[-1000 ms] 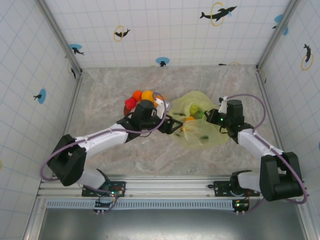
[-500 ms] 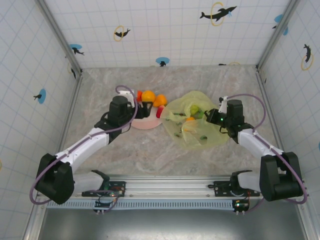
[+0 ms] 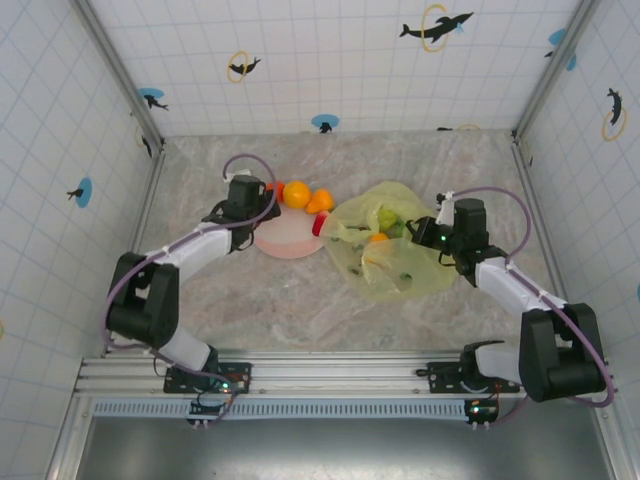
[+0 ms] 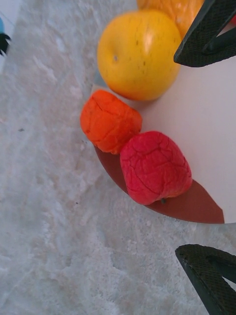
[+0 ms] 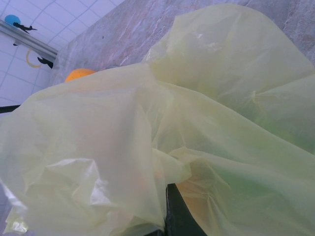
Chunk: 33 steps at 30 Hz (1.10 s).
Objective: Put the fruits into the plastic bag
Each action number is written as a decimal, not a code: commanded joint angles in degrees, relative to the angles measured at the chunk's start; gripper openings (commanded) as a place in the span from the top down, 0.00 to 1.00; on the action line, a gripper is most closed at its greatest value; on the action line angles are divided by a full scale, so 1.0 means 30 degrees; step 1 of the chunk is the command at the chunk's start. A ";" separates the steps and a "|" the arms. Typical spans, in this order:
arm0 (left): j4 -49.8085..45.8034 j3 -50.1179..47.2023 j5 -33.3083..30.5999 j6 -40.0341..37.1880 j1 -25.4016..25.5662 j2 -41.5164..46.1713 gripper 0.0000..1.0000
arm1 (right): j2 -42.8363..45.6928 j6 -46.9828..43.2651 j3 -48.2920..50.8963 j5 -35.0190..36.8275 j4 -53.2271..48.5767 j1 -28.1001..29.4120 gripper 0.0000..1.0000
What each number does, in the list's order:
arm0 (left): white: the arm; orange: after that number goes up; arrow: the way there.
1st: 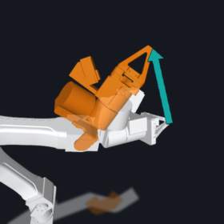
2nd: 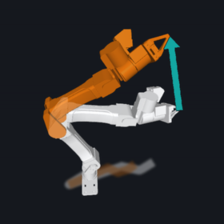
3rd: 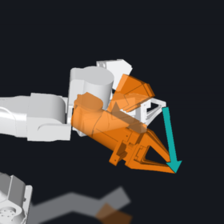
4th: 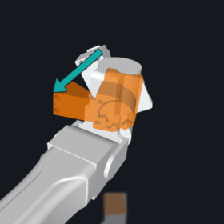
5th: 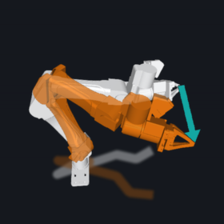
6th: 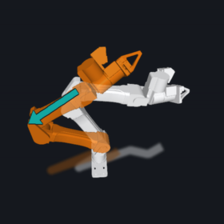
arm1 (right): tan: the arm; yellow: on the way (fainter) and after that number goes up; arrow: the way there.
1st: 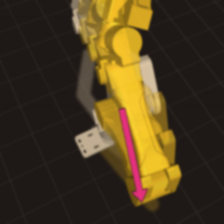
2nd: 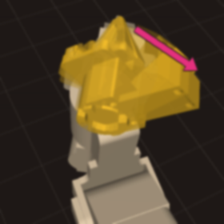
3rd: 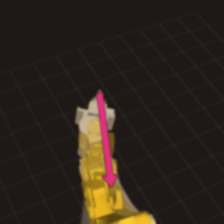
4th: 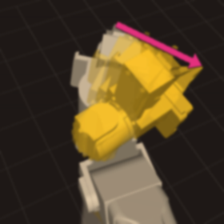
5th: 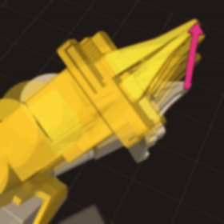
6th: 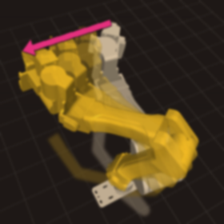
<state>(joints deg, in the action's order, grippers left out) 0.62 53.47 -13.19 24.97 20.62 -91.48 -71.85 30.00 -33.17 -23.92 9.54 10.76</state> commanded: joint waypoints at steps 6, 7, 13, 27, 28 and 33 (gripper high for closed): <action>-0.1056 0.2746 0.0332 -0.1116 -0.0560 -0.3368 0.05 | -0.0277 -0.0009 -0.0143 -0.0332 0.0994 -0.0088 1.00; -0.1135 0.2918 0.0365 -0.1142 -0.0568 -0.3601 0.05 | -0.0251 -0.0002 -0.0139 -0.0317 0.0983 -0.0095 1.00; -0.1024 0.3344 0.0498 -0.1432 -0.0692 -0.4573 0.08 | -0.0276 -0.0013 -0.0045 -0.0289 0.0981 -0.0103 1.00; -0.0616 0.3763 0.1305 -0.1578 -0.1175 -0.6267 0.16 | -0.0160 -0.0038 0.0007 -0.0244 0.0832 -0.0134 1.00; -0.0603 0.3837 0.1317 -0.1613 -0.1161 -0.6395 0.17 | -0.0163 -0.0039 0.0000 -0.0233 0.0823 -0.0131 1.00; -0.0588 0.3973 0.1380 -0.1703 -0.1249 -0.6683 0.23 | -0.0145 -0.0057 -0.0069 -0.0202 0.0696 -0.0146 1.00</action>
<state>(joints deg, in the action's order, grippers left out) -1.21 63.86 -9.63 20.91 17.56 -110.63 -72.47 30.02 -33.17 -24.29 10.52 10.76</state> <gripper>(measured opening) 0.782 0.049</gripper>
